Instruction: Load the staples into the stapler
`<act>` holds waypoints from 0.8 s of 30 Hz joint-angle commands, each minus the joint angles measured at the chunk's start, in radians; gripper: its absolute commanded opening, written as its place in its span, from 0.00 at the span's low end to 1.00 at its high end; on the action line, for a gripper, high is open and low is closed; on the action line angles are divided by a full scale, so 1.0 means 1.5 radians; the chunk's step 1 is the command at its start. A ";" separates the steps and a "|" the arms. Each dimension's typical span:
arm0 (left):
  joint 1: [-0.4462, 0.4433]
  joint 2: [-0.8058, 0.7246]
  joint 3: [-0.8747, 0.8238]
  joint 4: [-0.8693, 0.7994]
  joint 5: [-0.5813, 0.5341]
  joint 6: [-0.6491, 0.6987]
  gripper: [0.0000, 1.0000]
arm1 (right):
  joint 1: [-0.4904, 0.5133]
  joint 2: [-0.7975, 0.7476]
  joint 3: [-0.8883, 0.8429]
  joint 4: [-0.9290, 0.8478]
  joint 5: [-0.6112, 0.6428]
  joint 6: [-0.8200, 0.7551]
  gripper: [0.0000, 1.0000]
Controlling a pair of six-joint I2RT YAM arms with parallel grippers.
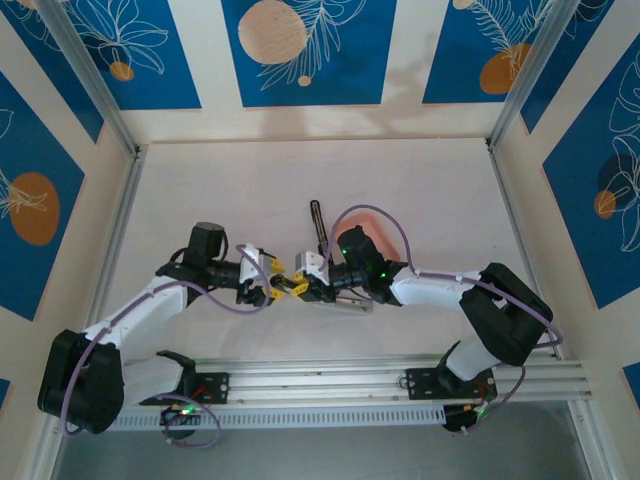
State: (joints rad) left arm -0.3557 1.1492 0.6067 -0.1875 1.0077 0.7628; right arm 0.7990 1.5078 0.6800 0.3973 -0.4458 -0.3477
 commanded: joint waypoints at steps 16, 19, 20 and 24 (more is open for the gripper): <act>-0.004 -0.029 0.156 -0.396 -0.151 0.186 0.16 | -0.011 -0.098 -0.017 -0.071 0.092 0.393 0.60; -0.004 -0.027 0.200 -0.460 -0.229 0.206 0.17 | -0.023 -0.100 0.007 -0.162 0.109 0.525 0.60; -0.004 -0.025 0.217 -0.479 -0.255 0.212 0.17 | -0.024 -0.101 0.013 -0.196 0.113 0.577 0.60; -0.004 -0.015 0.273 -0.554 -0.316 0.240 0.17 | -0.021 -0.126 0.006 -0.271 0.134 0.701 0.57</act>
State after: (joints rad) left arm -0.3588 1.1328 0.9409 -0.8814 0.6086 1.0504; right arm 0.7643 1.3655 0.6785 0.1471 -0.2840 0.4648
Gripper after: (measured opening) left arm 0.217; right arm 0.579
